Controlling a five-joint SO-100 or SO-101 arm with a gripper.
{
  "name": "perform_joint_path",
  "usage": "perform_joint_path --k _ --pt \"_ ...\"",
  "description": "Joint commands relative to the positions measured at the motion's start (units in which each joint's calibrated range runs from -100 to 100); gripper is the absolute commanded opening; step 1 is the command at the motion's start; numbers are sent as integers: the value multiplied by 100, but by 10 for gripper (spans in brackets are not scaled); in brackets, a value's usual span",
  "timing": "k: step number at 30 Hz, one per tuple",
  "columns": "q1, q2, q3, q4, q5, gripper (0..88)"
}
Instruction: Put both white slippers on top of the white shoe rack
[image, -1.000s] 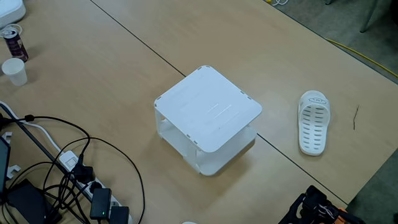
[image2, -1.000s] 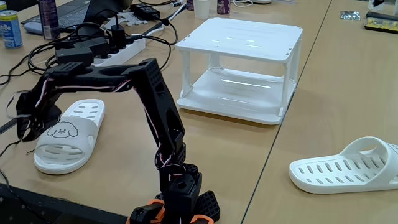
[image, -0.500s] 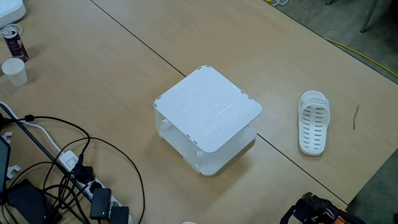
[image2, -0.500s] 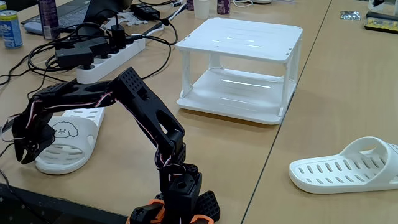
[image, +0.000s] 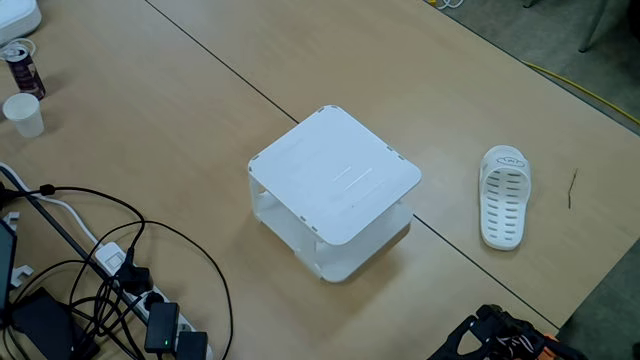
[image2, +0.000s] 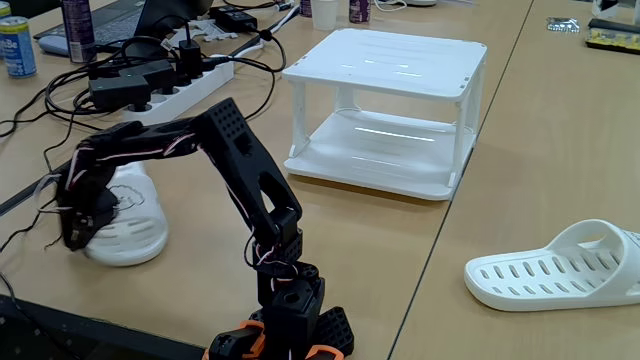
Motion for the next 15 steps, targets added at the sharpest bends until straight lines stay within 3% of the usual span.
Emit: perform_joint_path --k 1,15 --pt "463 -598 1437 94 42 8" --pt "1696 -3047 4098 94 42 8"
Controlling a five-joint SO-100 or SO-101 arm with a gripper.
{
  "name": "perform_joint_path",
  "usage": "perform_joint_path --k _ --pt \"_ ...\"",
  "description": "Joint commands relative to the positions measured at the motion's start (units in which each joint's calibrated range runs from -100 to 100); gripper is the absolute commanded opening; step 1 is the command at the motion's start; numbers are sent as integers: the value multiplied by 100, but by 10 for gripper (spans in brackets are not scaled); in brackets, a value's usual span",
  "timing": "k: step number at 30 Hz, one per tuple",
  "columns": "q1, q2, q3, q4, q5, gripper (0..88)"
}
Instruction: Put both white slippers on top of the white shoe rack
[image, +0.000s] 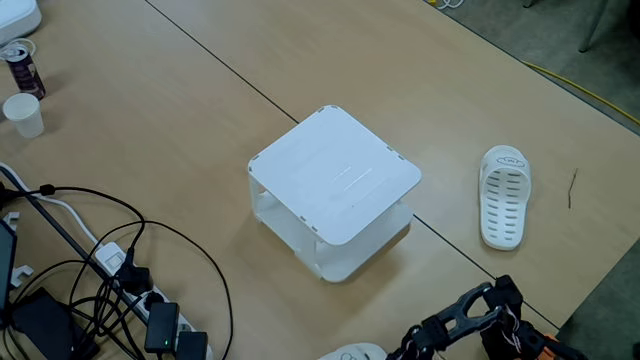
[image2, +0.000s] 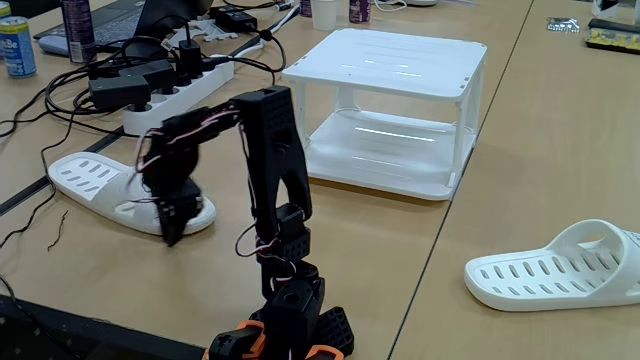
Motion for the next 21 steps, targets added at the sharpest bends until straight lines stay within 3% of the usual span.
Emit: perform_joint_path --k 1,9,16,21 --pt "292 -882 793 85 42 8" --pt "415 -2994 2029 85 42 13" --pt "465 -3330 1731 -53 42 15" --pt "678 -3288 1839 -1477 42 15"
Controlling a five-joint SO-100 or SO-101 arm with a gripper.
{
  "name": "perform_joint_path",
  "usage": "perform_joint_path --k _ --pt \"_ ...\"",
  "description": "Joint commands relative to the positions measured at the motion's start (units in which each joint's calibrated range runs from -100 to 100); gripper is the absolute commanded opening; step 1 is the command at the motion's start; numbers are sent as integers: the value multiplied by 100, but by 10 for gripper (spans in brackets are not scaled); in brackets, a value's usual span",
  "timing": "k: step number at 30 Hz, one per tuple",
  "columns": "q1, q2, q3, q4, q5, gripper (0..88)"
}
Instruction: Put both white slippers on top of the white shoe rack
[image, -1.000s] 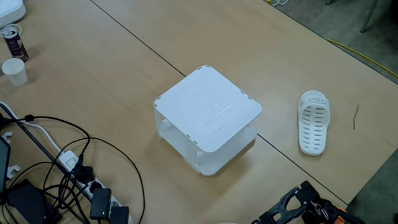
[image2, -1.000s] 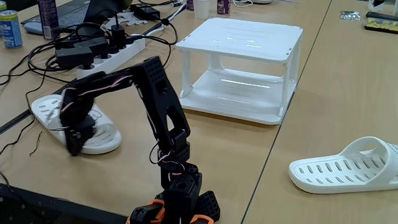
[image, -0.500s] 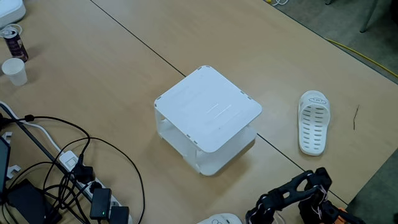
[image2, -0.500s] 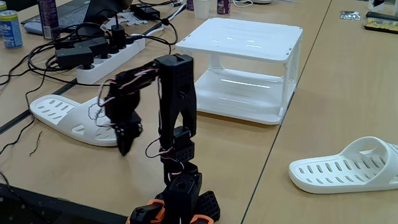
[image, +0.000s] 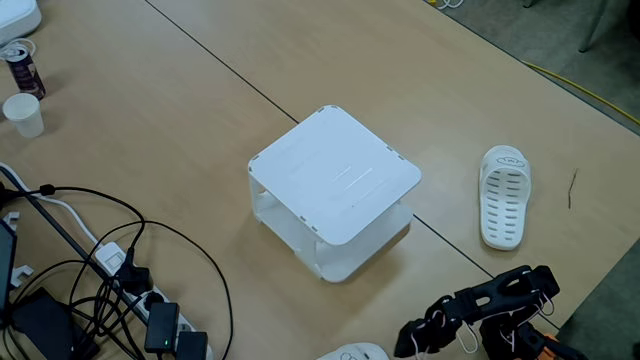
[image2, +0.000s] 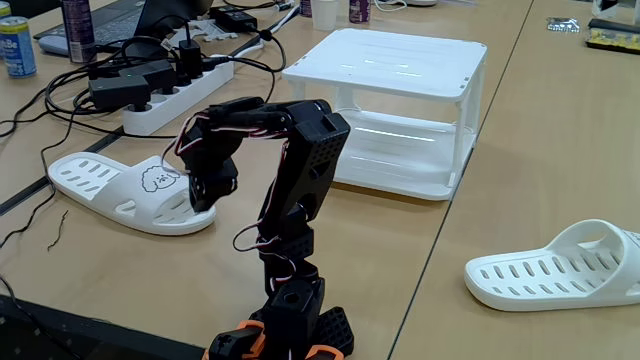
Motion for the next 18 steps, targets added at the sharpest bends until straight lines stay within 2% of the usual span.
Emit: perform_joint_path --k 1,6,8,12,18 --pt "143 -253 -92 -1212 42 14" --pt "143 -304 450 -2360 42 15" --pt "126 -278 603 -2610 42 43" --pt "126 -278 883 -2782 42 127" --pt "126 -253 892 -2782 42 141"
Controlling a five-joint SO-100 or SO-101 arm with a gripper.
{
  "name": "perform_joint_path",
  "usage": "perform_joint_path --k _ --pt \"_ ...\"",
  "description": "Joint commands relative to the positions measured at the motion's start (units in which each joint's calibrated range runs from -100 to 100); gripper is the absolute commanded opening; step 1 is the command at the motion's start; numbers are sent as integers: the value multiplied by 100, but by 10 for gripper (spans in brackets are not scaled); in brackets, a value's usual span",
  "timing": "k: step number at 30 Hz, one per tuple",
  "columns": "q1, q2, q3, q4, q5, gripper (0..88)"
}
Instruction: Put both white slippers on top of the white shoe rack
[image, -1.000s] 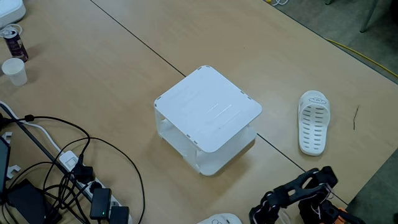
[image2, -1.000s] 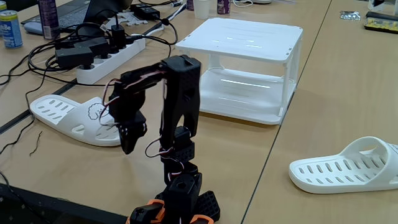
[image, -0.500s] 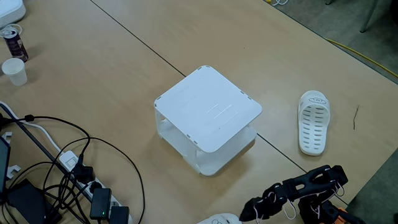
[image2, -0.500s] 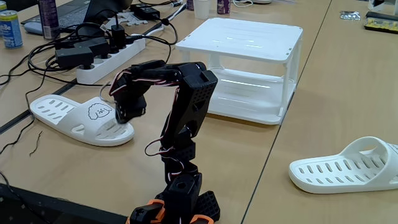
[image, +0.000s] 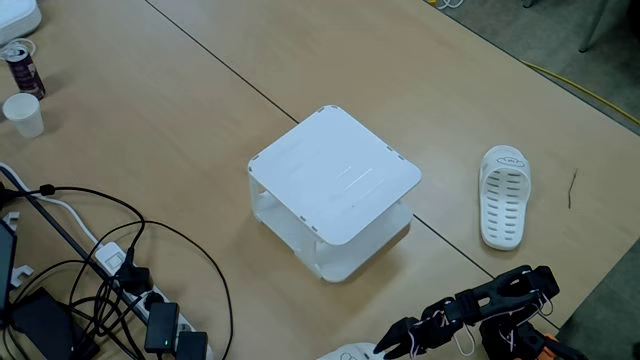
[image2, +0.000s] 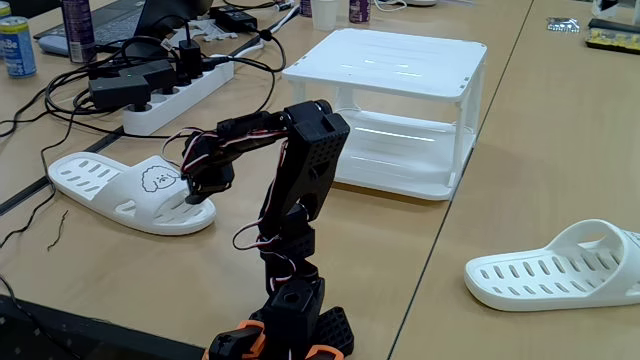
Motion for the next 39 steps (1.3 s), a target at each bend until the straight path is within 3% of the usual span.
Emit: perform_joint_path --k 1,5,11,39 --pt "-1 -253 -61 -87 42 141" --pt "40 16 -142 -104 42 143" --pt "15 799 -205 -1295 42 203" --pt "-445 3870 -3877 -2555 42 195"
